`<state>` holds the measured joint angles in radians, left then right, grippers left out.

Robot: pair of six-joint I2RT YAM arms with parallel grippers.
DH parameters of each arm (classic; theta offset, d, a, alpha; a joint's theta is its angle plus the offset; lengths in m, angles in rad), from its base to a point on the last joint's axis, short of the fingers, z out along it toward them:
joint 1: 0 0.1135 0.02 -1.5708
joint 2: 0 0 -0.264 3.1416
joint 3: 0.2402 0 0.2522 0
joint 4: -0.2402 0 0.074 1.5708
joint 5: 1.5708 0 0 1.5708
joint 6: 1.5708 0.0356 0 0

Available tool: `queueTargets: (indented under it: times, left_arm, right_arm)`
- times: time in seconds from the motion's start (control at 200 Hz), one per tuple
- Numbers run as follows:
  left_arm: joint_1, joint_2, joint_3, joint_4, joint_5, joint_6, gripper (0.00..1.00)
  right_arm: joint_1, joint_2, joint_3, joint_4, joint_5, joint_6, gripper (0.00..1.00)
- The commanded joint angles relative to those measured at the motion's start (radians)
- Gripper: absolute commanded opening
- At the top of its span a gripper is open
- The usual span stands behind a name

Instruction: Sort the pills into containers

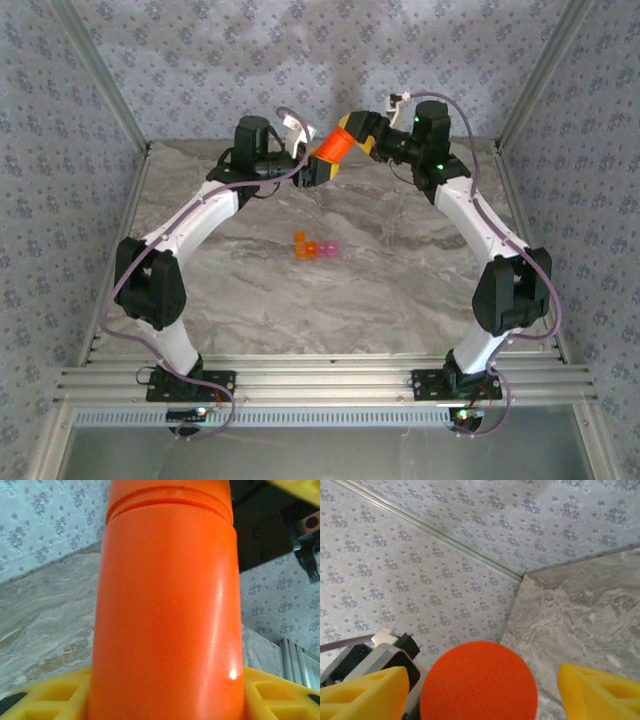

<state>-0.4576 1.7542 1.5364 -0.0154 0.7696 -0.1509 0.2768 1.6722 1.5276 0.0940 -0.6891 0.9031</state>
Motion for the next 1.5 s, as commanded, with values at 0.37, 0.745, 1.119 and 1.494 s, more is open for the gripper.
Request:
queueTargets:
  times: [0.37,0.745,1.119,1.494]
  left_arm:
    - [-0.062,-0.036,0.069,-0.175,-0.209,0.25,0.0]
    - [-0.068,-0.035,0.068,-0.175,-0.225,0.258,0.0]
    - [-0.068,-0.03,0.075,-0.169,-0.225,0.258,0.0]
    - [-0.069,-0.03,0.076,-0.161,-0.217,0.252,0.0]
  right_arm:
    - [0.04,-0.027,0.171,-0.435,0.302,0.083,0.86]
    - [0.08,0.026,0.204,-0.501,0.318,0.084,0.86]
    - [0.067,0.042,0.181,-0.467,0.266,0.107,0.79]
    - [0.063,0.055,0.18,-0.431,0.226,0.125,0.5]
